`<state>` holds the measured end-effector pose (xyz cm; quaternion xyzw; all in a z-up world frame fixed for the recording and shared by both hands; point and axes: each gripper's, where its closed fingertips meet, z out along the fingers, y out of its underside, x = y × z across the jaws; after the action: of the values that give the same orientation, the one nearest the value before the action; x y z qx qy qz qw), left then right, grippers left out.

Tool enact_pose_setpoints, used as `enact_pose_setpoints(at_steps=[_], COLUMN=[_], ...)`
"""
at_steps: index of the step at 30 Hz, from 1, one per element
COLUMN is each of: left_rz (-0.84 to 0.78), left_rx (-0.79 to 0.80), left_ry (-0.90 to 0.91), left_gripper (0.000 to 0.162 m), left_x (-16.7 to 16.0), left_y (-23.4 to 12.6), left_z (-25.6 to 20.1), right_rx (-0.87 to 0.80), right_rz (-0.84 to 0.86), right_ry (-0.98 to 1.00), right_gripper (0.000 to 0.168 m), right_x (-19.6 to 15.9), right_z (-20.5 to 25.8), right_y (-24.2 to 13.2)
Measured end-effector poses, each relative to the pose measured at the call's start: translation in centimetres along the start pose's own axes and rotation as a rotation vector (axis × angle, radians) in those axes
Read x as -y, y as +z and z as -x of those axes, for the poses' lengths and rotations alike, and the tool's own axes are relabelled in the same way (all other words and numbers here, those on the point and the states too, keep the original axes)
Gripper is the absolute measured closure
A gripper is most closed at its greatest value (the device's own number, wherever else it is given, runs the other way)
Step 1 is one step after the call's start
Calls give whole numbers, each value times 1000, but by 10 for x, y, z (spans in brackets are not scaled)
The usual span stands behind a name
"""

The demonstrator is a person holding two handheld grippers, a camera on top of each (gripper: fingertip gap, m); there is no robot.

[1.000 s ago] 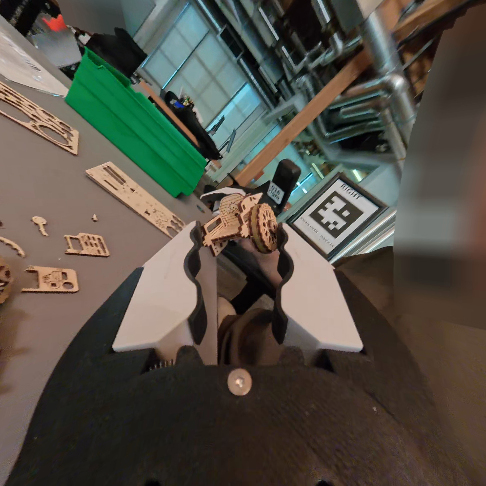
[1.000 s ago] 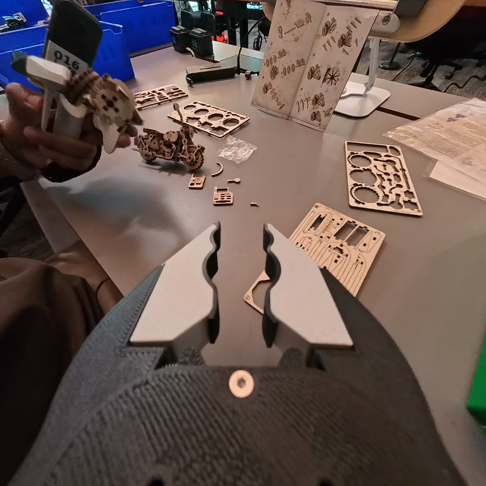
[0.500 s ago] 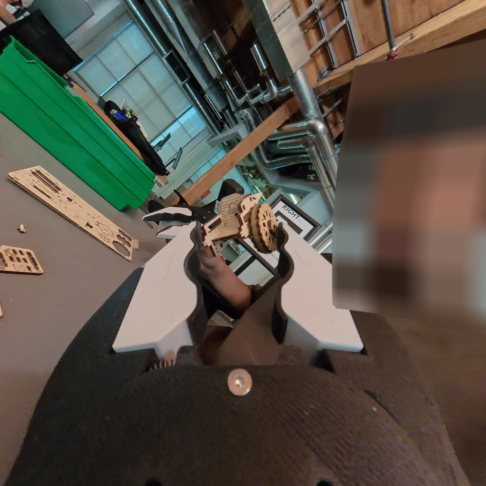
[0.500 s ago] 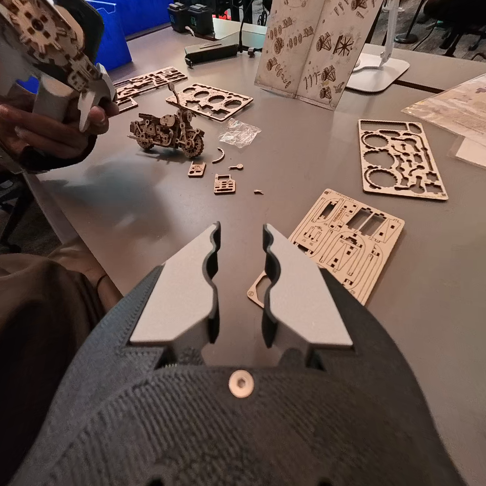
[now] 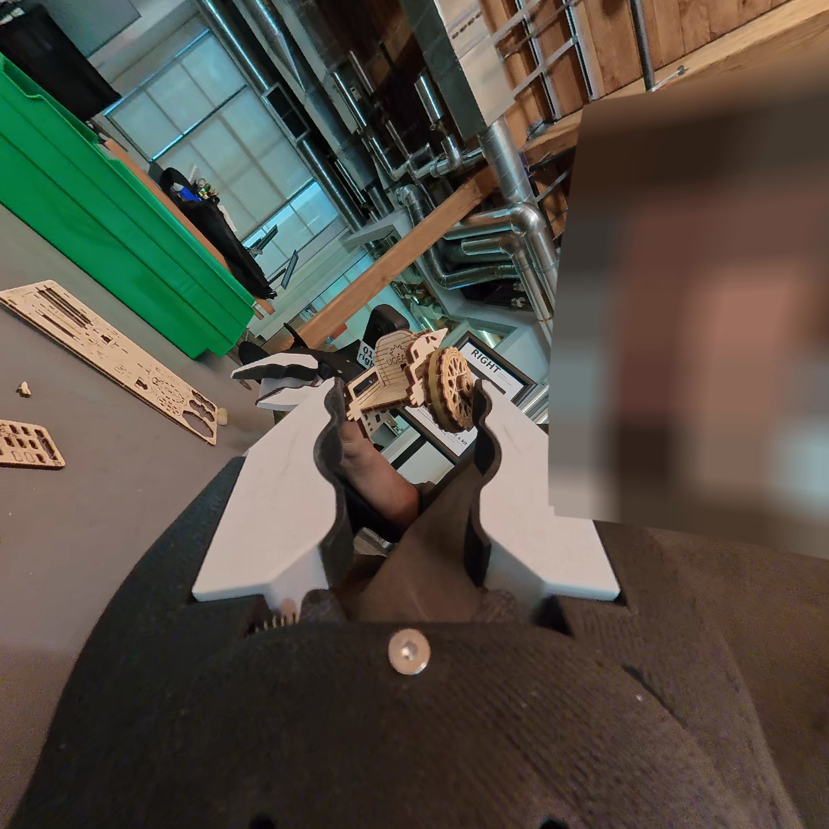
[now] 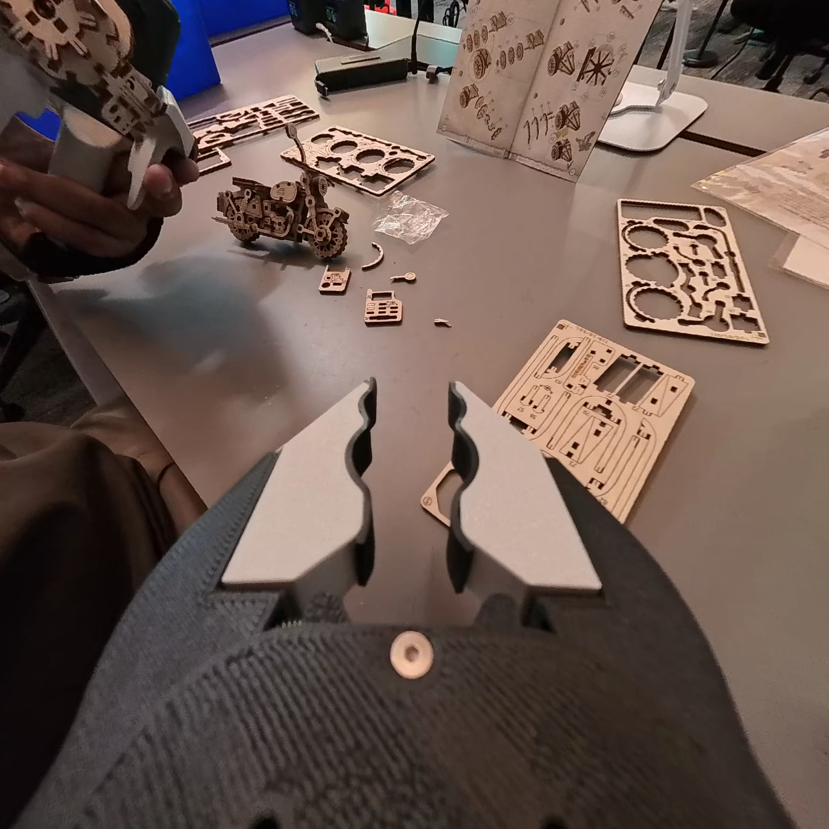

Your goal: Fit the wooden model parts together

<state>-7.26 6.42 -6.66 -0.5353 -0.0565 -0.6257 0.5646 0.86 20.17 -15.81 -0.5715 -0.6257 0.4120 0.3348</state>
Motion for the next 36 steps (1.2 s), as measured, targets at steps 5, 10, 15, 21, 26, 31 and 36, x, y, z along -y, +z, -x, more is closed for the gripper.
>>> enact_pose_setpoints(at_steps=[5, 10, 15, 21, 26, 31, 36], left_rz=[4, 17, 23, 28, 28, 29, 33], left_rx=[-1, 3, 5, 7, 8, 9, 10], left_ry=[4, 14, 17, 22, 21, 23, 30], left_gripper=[108, 107, 107, 107, 107, 107, 107], left_x=[-1, -3, -5, -6, -6, -6, -7], left_y=[0, 2, 3, 3, 3, 3, 3], left_z=[0, -1, -1, 0, 0, 0, 0], right_rx=[-2, -4, -5, -5, -5, -5, -6], right_rz=[2, 4, 6, 8, 9, 11, 12], right_ry=[-7, -11, -13, -14, -16, -18, -21], right_gripper=[138, 138, 138, 138, 138, 138, 138], right_x=[0, -1, -1, -1, -1, -2, -2], right_z=[1, 1, 1, 1, 1, 1, 2], right_y=[0, 0, 0, 0, 1, 1, 1])
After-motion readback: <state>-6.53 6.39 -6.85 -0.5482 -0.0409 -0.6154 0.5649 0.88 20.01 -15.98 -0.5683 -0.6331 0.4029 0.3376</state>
